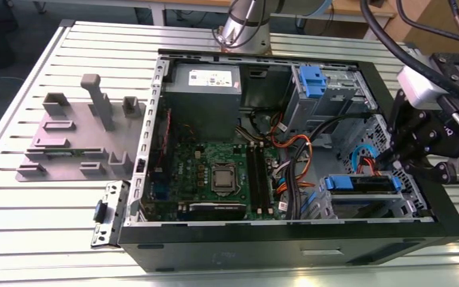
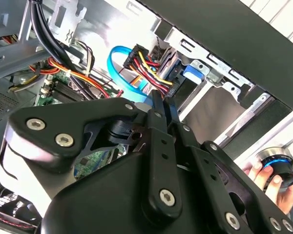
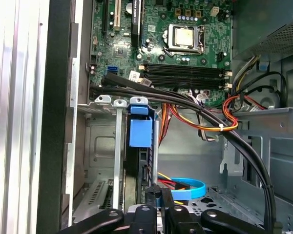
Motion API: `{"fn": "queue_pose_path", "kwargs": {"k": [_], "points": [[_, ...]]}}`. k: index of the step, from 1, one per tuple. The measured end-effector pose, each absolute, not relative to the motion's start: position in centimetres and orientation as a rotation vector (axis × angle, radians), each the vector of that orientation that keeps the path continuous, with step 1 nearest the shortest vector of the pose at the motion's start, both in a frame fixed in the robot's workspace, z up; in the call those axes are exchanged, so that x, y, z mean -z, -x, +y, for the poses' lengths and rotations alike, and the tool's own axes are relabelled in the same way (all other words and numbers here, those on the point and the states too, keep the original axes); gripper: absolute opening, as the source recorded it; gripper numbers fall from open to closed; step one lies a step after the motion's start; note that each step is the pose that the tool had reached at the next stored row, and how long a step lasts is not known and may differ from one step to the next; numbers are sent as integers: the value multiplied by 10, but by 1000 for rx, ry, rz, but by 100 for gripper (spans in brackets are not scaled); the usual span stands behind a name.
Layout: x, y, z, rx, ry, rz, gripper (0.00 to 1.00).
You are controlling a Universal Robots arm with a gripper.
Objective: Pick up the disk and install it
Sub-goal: 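Insert the second disk wire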
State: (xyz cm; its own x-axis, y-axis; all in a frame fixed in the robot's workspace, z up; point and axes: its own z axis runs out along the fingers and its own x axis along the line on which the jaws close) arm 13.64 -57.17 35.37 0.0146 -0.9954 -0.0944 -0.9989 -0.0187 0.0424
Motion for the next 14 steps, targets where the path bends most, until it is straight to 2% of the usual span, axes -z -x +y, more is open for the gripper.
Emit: {"fn": "queue_pose_path", "kwargs": {"k": [14], "points": [[-348,-129,-577,-151,2212,2175,16]]}}
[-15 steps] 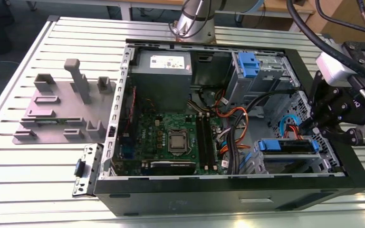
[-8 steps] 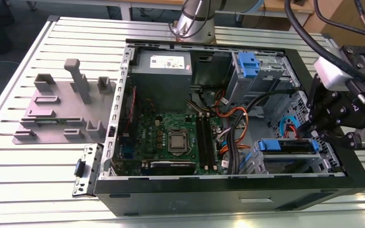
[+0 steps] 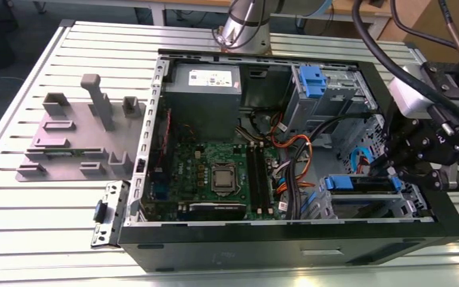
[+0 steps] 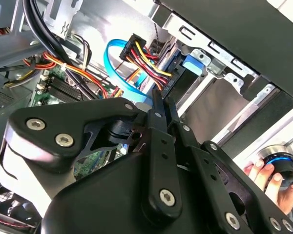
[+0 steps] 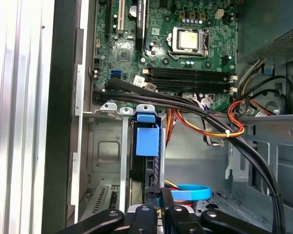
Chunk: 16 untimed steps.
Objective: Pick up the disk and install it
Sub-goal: 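Insert the second disk wire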
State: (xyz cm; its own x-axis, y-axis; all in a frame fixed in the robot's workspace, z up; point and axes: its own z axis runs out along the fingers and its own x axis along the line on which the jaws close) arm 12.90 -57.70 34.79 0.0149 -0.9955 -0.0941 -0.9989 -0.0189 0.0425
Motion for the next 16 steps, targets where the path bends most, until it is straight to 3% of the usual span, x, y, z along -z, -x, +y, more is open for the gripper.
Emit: {"fn": "queue_pose_path", "kwargs": {"k": [16], "points": [[-338,-127,-577,-151,2212,2175,16]]}}
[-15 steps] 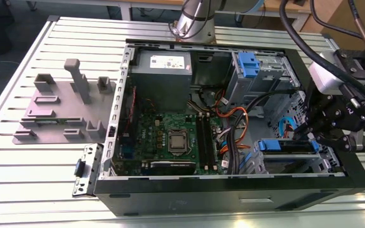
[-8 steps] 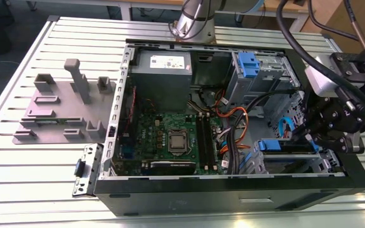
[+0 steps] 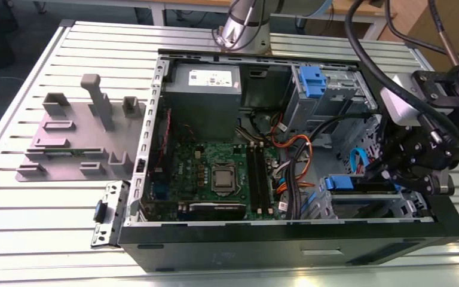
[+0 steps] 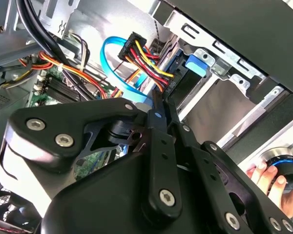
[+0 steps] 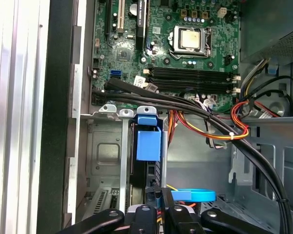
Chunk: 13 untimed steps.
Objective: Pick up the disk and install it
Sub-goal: 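Insert the second disk wire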
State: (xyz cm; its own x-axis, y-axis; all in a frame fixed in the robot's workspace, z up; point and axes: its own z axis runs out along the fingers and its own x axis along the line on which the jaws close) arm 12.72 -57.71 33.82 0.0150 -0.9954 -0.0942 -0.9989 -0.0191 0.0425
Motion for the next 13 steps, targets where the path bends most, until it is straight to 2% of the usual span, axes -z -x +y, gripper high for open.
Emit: {"fn": "queue_pose_path", "kwargs": {"k": [13], "points": [[-334,-127,-578,-151,2213,2174,16]]}}
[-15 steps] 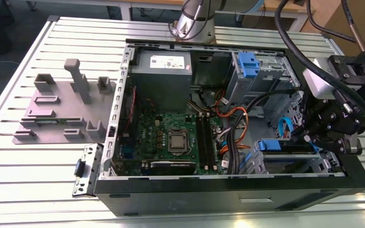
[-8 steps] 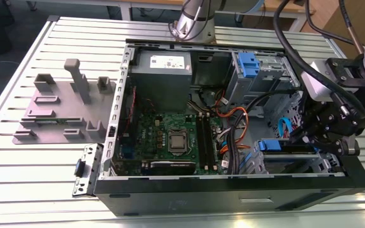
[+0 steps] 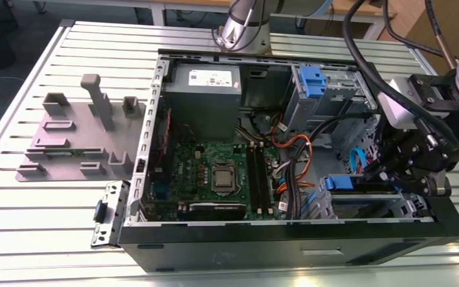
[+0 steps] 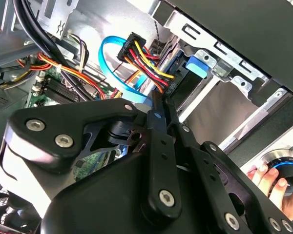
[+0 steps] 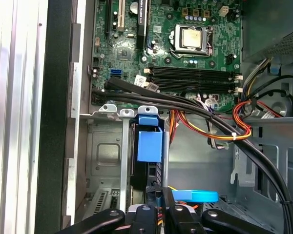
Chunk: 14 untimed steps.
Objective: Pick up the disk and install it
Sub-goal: 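Insert the second disk wire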
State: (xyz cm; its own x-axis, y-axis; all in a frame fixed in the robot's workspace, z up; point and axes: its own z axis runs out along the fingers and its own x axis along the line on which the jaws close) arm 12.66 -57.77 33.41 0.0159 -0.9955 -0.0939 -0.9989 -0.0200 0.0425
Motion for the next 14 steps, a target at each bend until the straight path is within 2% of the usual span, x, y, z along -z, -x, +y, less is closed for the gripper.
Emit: {"fn": "queue_pose_path", "kwargs": {"k": [14], "points": [[-333,-124,-578,-151,2218,2169,16]]}}
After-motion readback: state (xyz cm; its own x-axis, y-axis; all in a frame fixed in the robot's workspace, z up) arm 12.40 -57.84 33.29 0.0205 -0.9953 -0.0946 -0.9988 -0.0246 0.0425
